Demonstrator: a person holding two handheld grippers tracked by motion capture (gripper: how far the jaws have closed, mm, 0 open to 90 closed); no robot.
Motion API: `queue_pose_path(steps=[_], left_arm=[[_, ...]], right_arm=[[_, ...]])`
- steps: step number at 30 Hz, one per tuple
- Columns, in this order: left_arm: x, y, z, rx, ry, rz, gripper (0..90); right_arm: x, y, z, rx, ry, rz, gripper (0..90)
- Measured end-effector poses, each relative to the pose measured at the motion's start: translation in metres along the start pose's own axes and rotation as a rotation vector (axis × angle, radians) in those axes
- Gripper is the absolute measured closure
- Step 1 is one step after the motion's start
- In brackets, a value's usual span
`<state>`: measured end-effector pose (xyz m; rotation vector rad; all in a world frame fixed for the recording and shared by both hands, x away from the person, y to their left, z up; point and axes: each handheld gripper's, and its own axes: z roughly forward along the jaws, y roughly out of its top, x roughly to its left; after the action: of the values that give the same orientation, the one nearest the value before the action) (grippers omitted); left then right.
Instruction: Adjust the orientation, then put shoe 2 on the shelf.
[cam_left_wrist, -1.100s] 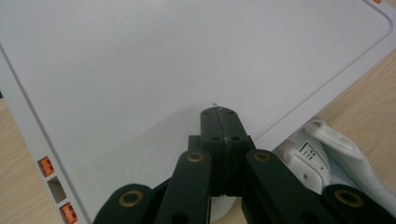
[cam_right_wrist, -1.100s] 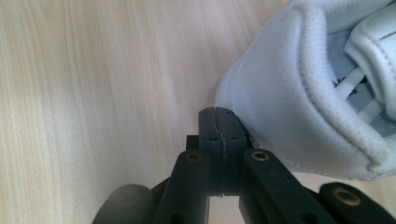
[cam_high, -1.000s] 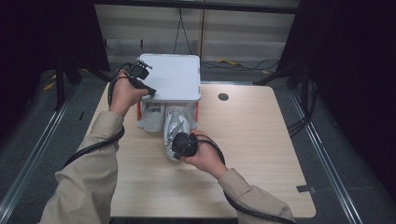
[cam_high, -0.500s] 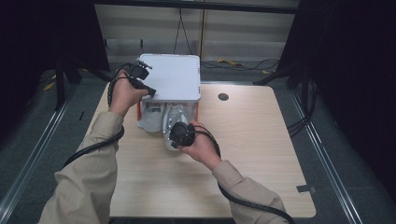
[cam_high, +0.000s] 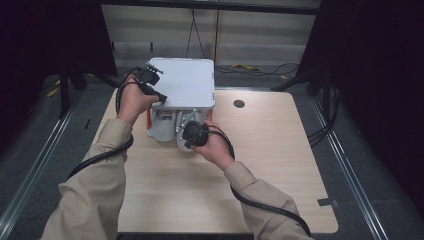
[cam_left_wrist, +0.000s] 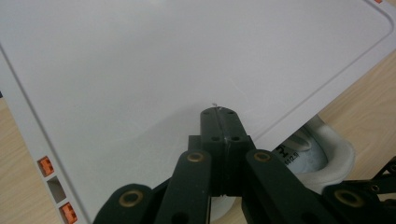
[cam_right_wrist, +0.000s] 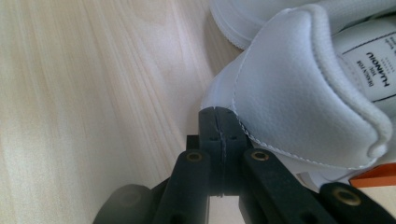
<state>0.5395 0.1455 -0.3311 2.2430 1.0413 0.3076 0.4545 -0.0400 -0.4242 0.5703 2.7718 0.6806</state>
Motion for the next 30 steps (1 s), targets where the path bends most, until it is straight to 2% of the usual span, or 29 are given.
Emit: queue_pose_path(steps=[2,6,10,14,21,23,24,29,30], left_arm=[[0.000,0.000,0.000,0.001,-0.001,-0.002,90.0],[-0.001,-0.001,0.000,-0.006,0.005,0.002,90.0],[0.000,-0.002,0.000,-0.014,-0.003,-0.010,90.0],[-0.001,-0.002,0.000,-0.013,0.002,-0.006,90.0],[-0.002,-0.002,0.001,-0.018,0.003,-0.008,90.0],[-0.001,-0.002,0.000,-0.015,0.002,-0.002,90.0],[-0.001,-0.002,0.000,-0.015,0.002,-0.002,90.0],[0.000,-0.002,0.000,-0.019,-0.004,-0.002,90.0],[0.000,-0.002,0.000,-0.015,-0.003,0.004,90.0]], right_arm=[[-0.002,0.001,0.001,-0.014,0.013,0.011,90.0],[-0.006,0.003,0.004,-0.003,-0.004,0.014,90.0],[-0.010,0.004,0.005,-0.012,0.016,0.030,90.0],[-0.011,0.005,0.006,-0.006,-0.009,0.020,90.0],[-0.014,0.011,0.009,0.000,-0.003,0.043,90.0],[-0.015,0.012,0.011,-0.004,-0.016,0.040,90.0],[-0.017,0.013,0.012,-0.001,-0.025,0.024,90.0],[-0.021,0.015,0.015,-0.013,-0.015,0.059,90.0],[-0.022,0.015,0.017,-0.015,-0.026,0.052,90.0]])
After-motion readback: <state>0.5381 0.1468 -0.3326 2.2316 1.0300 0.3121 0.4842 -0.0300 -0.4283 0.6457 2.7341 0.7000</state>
